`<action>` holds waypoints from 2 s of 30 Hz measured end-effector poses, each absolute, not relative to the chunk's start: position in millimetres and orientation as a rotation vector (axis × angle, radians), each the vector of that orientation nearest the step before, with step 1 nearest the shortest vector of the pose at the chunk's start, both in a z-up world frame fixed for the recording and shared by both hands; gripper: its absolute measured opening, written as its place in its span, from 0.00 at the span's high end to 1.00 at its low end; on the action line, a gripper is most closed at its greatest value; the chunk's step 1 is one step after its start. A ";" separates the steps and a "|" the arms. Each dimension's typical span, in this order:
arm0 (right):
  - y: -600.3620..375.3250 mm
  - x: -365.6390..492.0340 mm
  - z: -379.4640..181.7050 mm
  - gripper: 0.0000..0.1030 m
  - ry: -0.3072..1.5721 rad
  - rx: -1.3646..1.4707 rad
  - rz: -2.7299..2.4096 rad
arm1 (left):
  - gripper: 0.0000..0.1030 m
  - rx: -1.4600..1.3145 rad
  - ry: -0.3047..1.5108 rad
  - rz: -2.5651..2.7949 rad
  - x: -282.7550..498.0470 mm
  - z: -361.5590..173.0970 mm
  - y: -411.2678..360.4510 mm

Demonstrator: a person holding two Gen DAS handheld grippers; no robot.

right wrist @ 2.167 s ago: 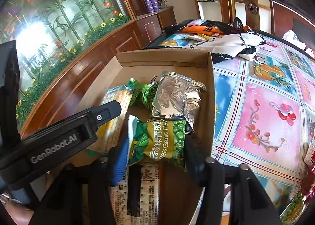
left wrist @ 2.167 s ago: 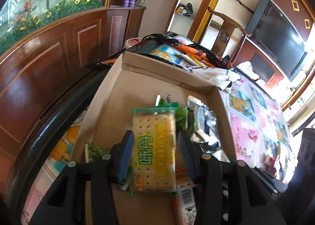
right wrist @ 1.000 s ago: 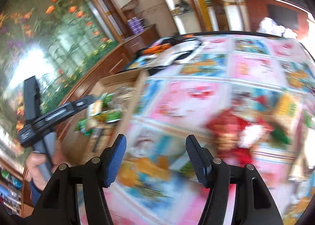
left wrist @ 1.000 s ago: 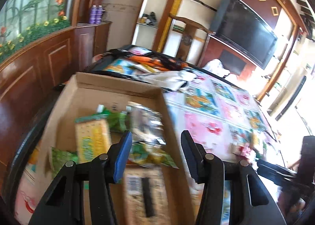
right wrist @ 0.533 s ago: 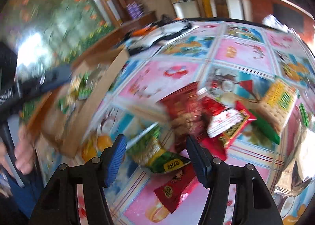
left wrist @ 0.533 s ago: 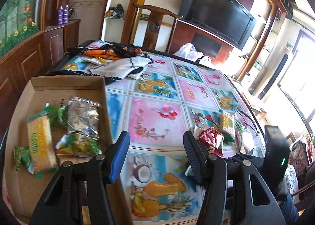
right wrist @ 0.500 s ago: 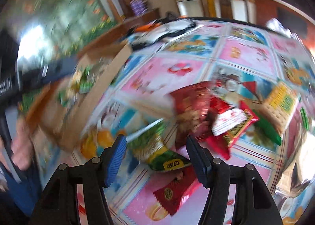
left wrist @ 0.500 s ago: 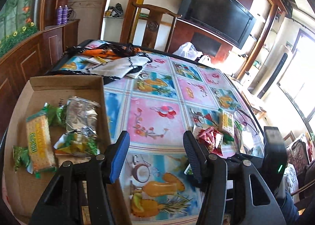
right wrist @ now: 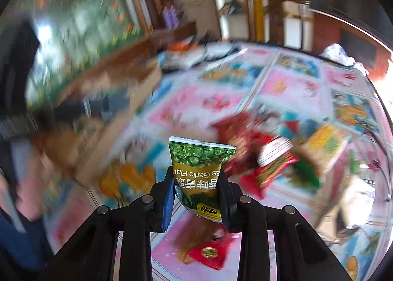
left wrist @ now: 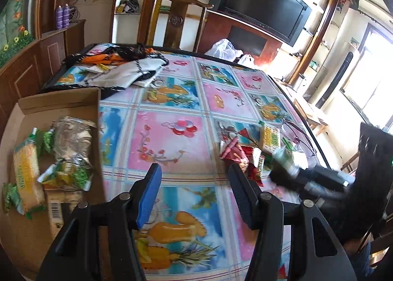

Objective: Organize snacks
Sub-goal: 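Grasp the red-brown snack bag with the left tool while the right grasps another green pea bag, then lift the red-brown bag with the left tool while the right holds its green pea bag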

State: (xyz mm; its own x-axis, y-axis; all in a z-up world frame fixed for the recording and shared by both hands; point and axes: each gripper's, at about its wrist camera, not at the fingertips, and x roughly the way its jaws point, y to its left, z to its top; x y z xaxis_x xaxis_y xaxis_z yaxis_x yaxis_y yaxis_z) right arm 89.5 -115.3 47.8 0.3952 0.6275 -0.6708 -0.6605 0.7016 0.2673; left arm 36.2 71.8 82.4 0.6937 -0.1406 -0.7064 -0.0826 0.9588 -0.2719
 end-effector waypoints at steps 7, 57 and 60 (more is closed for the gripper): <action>-193.0 129.8 59.5 0.68 0.805 0.301 0.613 | 0.46 -0.451 0.945 -0.076 79.1 50.7 31.9; -157.6 119.6 34.2 0.68 0.855 0.218 0.624 | 0.67 -0.024 0.647 0.201 68.0 69.5 15.1; -158.1 116.8 38.2 0.68 0.838 0.219 0.630 | 0.67 -0.011 0.635 0.209 66.5 71.0 14.2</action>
State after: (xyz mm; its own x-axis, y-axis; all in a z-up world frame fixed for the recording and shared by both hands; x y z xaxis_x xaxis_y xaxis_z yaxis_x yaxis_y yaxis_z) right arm 116.8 -158.1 38.2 0.5008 0.5994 -0.6244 -0.4331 0.7981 0.4188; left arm 66.5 14.2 71.0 0.7846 0.1909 -0.5899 -0.1974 0.9788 0.0543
